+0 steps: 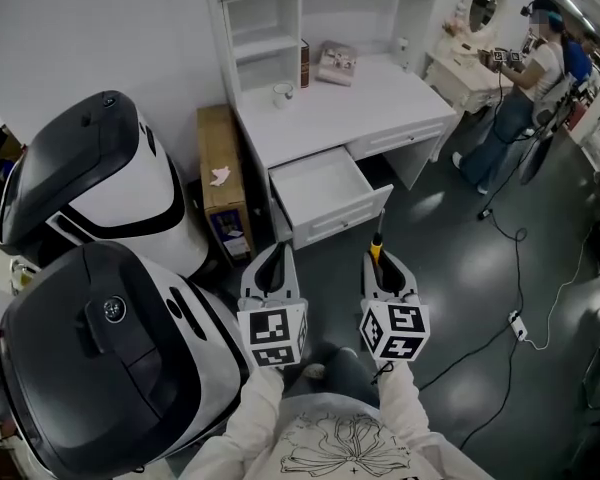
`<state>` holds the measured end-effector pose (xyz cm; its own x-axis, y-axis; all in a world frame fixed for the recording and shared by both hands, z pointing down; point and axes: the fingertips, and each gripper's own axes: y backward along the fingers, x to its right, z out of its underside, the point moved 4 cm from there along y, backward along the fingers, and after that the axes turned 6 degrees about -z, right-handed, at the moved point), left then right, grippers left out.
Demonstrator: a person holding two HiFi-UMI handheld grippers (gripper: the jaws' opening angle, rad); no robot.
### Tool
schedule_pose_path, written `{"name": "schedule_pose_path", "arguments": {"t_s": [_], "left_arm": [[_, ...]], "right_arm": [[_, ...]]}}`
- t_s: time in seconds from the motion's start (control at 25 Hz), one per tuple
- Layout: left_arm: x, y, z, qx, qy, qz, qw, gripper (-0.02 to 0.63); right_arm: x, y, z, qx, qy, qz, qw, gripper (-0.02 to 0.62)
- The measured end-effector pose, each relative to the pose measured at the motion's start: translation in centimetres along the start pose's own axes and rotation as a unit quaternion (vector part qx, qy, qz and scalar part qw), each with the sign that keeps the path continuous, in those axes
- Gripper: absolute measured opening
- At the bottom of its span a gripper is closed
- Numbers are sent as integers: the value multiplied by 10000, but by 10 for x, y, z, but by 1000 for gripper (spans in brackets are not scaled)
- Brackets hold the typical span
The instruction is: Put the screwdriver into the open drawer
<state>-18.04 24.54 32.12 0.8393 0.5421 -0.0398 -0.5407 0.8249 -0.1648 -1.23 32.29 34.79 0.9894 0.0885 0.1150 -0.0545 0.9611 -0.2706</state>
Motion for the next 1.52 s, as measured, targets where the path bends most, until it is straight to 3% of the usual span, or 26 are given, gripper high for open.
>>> {"name": "schedule_pose_path", "arguments": {"t_s": [0.4, 1.12, 1.52], "left_arm": [[-5, -42, 5, -130, -2, -155, 9998, 6], [7, -253, -31, -194, 33, -876, 9960, 6], [7, -321, -20, -460, 86, -1210, 9915, 6]], "right_arm": [[18, -46, -4, -94, -67, -140, 9998, 71], [129, -250, -75, -286, 116, -989, 9946, 71], [163, -320, -69, -632, 42, -1376, 9885, 71]]}}
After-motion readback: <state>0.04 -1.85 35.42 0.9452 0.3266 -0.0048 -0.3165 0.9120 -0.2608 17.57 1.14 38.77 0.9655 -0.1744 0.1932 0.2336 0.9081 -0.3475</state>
